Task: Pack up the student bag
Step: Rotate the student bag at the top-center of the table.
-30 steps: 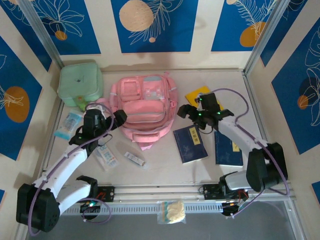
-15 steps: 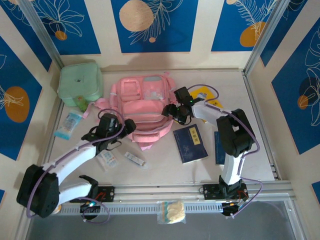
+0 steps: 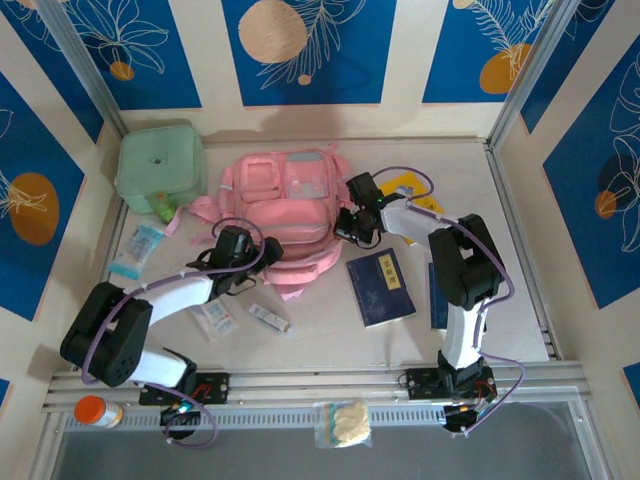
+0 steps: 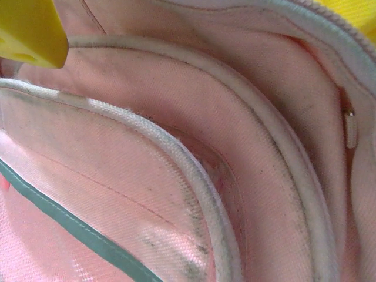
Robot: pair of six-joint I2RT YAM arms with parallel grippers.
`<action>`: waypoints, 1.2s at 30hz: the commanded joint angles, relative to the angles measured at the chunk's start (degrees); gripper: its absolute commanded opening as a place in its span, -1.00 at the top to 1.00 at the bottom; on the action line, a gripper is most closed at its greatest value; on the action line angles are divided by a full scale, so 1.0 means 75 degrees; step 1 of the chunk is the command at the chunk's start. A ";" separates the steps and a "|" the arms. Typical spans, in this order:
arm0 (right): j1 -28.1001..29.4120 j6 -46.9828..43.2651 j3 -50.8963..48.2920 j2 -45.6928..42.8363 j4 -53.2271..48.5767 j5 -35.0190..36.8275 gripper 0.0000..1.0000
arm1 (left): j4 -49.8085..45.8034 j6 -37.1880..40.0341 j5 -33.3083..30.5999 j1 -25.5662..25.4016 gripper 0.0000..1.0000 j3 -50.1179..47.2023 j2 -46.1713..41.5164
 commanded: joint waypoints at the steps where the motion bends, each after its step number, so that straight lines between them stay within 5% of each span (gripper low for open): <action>1: 0.0205 -0.0397 0.0184 -0.0933 0.0005 -0.0629 1.00 | 0.0717 0.0120 -0.0609 0.0009 -0.99 0.0318 0.0156; 14: 0.1959 0.0845 -0.1027 -0.2114 0.0221 0.0409 0.96 | -0.0072 0.1368 -0.0501 0.0796 -0.99 0.2398 0.1111; 20: 0.2104 0.0848 -0.0801 -0.1850 0.0575 0.0187 0.37 | -0.0787 0.1785 -0.0349 0.1215 -0.99 0.2524 0.0931; 23: 0.2057 0.0593 -0.0905 -0.2391 0.0319 0.0013 -0.18 | -0.1626 0.2082 -0.0516 0.1320 -0.99 0.2541 0.0440; 27: 0.1593 0.0519 -0.1382 -0.3192 -0.0319 -0.0273 -0.50 | -0.2432 0.2269 -0.0397 0.1317 -0.99 0.2195 -0.0386; 36: -0.0793 0.0059 -0.1981 -0.3392 -0.0693 -0.1053 -0.55 | -0.2571 0.1370 0.0295 0.0524 -0.98 0.1312 -0.1864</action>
